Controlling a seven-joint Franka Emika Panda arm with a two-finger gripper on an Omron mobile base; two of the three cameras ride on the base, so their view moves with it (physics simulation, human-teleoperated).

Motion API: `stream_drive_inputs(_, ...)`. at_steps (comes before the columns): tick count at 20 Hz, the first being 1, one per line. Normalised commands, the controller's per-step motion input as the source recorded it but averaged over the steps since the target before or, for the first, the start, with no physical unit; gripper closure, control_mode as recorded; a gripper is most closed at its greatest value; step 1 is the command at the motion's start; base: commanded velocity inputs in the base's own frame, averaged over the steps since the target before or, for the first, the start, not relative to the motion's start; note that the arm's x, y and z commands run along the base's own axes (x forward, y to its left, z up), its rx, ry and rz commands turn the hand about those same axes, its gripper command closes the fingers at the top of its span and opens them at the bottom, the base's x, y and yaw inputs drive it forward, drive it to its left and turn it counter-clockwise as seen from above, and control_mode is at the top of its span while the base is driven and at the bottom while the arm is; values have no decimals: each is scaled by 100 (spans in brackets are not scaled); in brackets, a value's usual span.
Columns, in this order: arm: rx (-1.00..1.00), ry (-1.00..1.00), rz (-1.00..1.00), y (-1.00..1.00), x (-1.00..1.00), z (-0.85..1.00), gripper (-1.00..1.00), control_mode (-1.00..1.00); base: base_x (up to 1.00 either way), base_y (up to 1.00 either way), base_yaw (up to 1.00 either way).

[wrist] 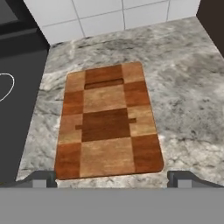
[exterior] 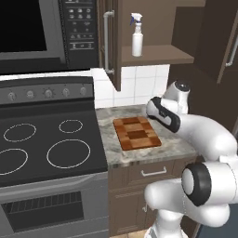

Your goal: Move the cutting board and knife to the sink. Then move spray from the cabinet to the counter.

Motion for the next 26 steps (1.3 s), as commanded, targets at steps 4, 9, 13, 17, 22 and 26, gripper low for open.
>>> stream_drive_inputs(4,0,0,0,0,64,-15,-100,-100,0,0,0)
stream_drive_inputs(9,0,0,0,0,69,-12,-100,-100,0,0,0)
stream_drive_inputs(13,0,0,0,0,67,-17,-100,-100,0,0,0)
stream_drive_inputs(17,0,0,1,0,58,-21,-100,-100,0,0,0)
stream_drive_inputs(22,0,0,0,0,56,-30,-100,-100,0,0,0)
stream_drive_inputs(26,0,0,0,0,52,-32,-100,-100,0,0,0)
